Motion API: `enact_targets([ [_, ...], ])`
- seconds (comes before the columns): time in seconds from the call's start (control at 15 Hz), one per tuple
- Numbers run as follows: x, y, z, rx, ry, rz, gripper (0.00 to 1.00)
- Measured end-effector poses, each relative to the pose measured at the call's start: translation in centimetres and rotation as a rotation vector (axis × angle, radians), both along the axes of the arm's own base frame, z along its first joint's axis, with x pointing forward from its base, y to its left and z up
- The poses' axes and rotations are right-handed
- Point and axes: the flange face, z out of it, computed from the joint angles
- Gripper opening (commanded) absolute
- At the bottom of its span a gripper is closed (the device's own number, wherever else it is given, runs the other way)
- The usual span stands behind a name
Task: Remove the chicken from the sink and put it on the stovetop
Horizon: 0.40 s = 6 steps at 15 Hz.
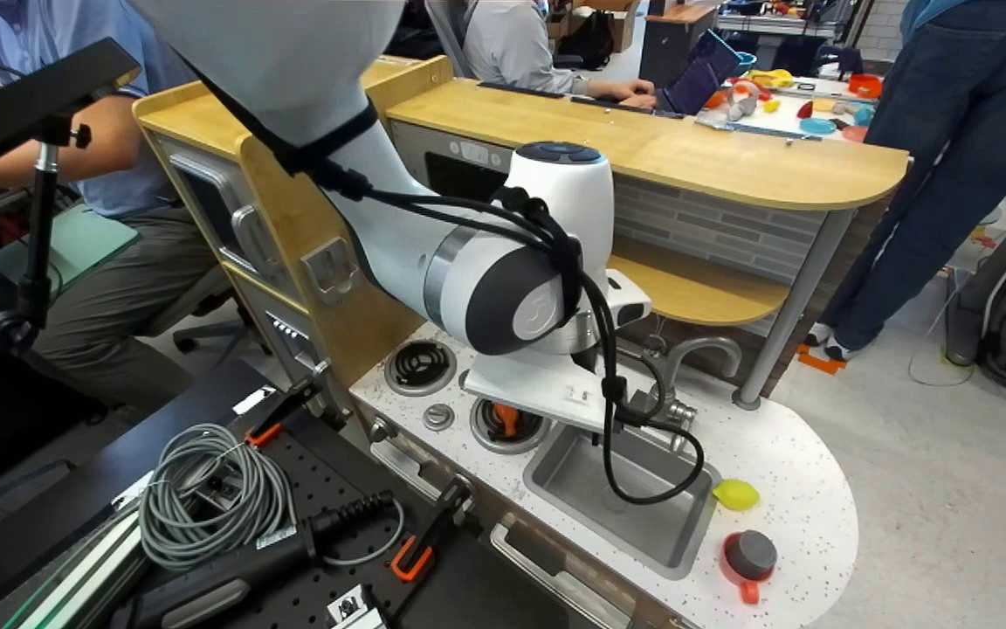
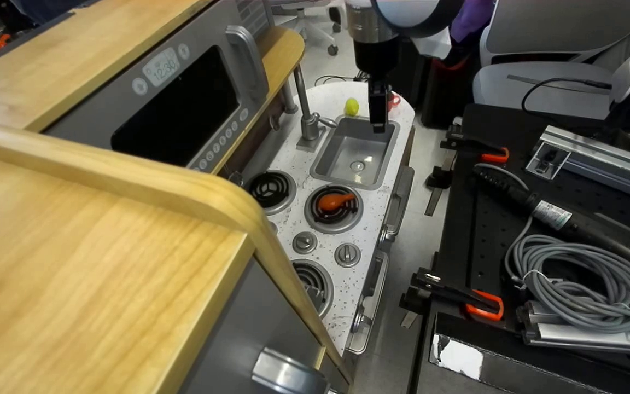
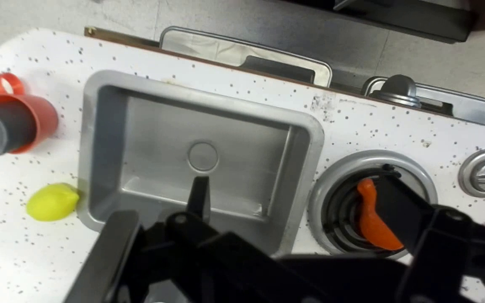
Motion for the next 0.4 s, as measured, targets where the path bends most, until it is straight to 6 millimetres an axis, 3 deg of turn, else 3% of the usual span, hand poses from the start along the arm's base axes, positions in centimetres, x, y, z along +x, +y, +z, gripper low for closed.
enact_targets([
  [0.2,-1.9,-2.4,2.8,-0.018,-0.012,-0.063,1.00],
  [0.4,-3.5,-4.5,3.9,-0.027,0.055,-0.128,1.00],
])
